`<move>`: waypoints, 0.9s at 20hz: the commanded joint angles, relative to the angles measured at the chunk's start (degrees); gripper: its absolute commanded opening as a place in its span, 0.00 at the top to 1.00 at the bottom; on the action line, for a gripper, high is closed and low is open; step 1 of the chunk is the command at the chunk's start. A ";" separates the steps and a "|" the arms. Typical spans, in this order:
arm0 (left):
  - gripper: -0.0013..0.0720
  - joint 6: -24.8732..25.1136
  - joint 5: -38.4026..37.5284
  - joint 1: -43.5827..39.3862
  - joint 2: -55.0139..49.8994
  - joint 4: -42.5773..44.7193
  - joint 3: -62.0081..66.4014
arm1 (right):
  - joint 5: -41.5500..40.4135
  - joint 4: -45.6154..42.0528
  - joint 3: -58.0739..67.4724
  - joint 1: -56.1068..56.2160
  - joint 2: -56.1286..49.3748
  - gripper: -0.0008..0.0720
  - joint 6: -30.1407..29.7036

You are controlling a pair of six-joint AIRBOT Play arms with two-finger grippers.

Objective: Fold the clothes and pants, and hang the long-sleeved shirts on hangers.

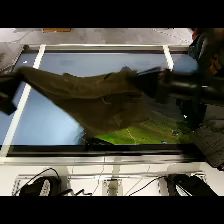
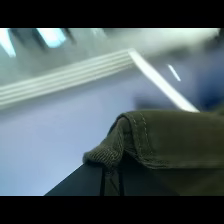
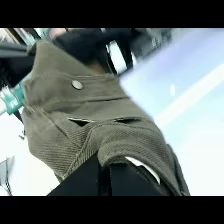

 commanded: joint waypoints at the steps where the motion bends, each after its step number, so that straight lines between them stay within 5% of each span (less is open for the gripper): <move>1: 0.94 -0.85 9.86 0.04 7.28 0.26 0.52 | -1.25 -2.71 3.30 0.04 2.58 0.95 6.08; 6: 0.95 -15.47 -1.03 -0.61 -3.26 0.68 -4.83 | -1.64 -17.03 -2.69 0.04 -6.01 0.95 15.67; 13: 0.94 -12.92 0.72 -16.65 -37.16 -0.02 -16.50 | -8.83 -20.65 -7.54 -2.27 -27.30 0.95 16.94; 18: 0.94 -17.14 -0.85 -22.16 -42.23 -1.25 -14.75 | -2.05 -21.11 -7.56 -12.44 -29.64 0.95 16.94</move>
